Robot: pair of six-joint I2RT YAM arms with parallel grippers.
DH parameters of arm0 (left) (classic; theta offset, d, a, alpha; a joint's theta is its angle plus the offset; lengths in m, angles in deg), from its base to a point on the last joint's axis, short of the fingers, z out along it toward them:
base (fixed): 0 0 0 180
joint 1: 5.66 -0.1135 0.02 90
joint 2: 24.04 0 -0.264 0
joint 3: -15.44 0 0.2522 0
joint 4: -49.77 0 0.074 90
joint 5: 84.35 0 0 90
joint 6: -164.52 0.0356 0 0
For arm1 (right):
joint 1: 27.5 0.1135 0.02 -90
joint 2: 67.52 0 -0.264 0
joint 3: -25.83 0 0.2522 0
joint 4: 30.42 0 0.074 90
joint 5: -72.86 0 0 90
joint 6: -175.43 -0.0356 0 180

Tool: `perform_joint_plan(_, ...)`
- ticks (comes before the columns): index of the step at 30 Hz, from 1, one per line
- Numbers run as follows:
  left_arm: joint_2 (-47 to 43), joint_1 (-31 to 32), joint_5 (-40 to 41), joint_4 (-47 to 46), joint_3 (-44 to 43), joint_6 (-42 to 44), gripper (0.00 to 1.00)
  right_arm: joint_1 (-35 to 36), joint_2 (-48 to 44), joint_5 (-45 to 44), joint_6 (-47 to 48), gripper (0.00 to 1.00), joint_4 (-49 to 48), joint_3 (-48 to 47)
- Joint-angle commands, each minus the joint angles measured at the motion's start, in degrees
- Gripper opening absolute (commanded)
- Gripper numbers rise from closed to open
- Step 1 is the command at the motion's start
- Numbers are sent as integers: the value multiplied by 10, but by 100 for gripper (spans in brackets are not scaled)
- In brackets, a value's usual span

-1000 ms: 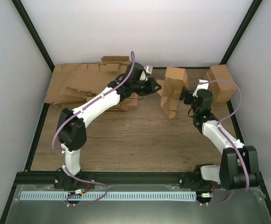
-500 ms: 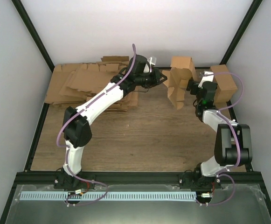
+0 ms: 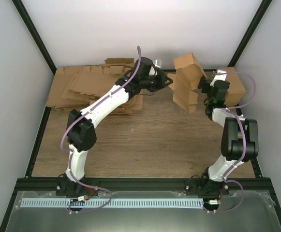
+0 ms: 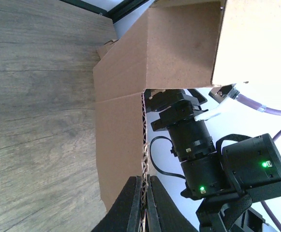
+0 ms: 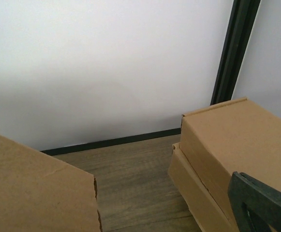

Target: Fold the paper box

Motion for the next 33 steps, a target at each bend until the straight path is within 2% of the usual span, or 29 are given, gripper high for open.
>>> perform_joint_plan(1, 2, -5, 1, 2, -19, 0, 4, -10, -4, 30, 9, 100, -60, -19)
perform_joint_plan(21, -30, -5, 21, 28, 7, 35, 4, -7, -96, 100, -41, 100, -31, 44)
perform_joint_plan(33, -135, -9, 71, 86, 131, 117, 4, 32, -237, 192, -128, 100, 23, 156)
